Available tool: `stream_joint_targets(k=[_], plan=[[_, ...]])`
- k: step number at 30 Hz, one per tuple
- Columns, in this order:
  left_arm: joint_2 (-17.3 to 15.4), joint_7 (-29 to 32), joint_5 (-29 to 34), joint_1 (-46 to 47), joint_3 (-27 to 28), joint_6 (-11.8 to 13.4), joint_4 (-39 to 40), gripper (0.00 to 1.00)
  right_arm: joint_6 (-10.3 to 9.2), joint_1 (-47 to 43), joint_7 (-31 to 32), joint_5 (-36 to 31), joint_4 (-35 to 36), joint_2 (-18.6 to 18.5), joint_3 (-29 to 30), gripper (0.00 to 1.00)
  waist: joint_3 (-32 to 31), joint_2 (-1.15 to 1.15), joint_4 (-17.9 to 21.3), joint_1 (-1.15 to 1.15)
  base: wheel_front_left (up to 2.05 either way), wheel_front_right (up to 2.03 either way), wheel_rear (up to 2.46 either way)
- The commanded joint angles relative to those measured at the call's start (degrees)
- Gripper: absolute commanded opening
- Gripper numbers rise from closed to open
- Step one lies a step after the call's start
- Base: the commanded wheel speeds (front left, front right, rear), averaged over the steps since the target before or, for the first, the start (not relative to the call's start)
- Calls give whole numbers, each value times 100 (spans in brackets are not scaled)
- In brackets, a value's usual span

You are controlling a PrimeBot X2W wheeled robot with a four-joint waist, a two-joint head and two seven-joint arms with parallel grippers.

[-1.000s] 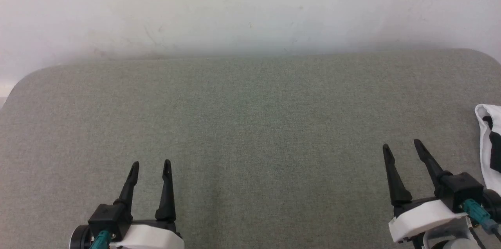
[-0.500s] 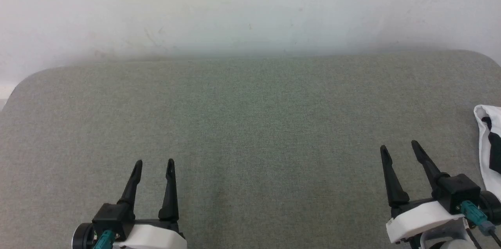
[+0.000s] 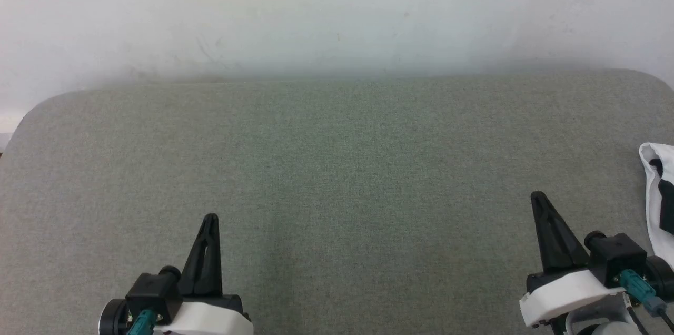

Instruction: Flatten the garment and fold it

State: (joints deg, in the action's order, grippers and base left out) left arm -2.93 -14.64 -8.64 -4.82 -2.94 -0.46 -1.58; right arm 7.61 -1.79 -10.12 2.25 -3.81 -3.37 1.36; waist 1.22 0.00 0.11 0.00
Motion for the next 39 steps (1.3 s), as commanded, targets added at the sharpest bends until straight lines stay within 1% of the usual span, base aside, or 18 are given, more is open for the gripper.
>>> stream_joint_targets(k=[1,39], plan=[[0,35,21,12,8,1,4,0,1,4,12,-5,10,1,-3,0,-2,0,0,0,0,0,0],[2,468,276,154,95,15,50,0,-3,57,315,-72,122,16,-43,0,-39,0,-3,0,0,0,0]])
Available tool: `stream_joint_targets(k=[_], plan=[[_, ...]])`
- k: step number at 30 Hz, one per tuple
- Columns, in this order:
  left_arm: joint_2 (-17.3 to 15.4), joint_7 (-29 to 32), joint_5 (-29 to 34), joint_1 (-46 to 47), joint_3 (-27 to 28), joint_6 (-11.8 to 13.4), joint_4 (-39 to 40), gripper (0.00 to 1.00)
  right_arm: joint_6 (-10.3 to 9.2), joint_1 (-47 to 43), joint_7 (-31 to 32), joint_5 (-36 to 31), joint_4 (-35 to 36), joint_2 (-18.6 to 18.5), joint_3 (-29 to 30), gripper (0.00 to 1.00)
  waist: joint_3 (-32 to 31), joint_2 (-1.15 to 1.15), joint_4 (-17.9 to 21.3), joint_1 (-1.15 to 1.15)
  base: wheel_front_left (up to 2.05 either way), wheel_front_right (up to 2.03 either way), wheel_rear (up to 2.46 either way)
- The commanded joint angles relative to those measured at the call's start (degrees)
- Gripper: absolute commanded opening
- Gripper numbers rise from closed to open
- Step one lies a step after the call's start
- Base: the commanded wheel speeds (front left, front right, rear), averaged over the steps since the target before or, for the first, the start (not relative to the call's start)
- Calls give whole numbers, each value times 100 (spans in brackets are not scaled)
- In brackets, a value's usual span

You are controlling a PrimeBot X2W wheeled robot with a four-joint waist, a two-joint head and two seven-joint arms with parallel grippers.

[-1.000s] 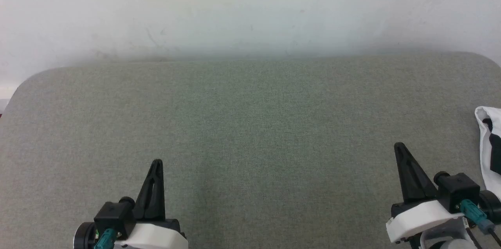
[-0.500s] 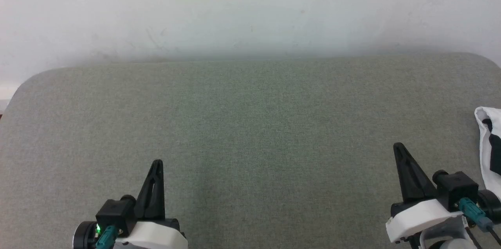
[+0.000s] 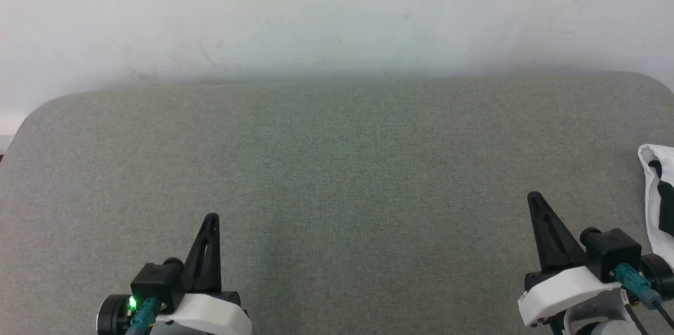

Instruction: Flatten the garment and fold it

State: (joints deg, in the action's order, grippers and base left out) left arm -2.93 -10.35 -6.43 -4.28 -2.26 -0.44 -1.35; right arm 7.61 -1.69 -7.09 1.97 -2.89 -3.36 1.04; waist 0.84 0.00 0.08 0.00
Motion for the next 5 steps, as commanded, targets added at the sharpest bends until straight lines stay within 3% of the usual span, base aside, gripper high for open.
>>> stream_joint_targets(k=[1,5], plan=[[2,51,62,104,29,14,29,0,-3,49,20,-46,34,15,-13,0,-2,0,0,0,0,0,0],[2,98,90,119,38,15,34,0,-4,55,53,-53,46,16,-17,0,-5,0,-1,0,0,0,0]])
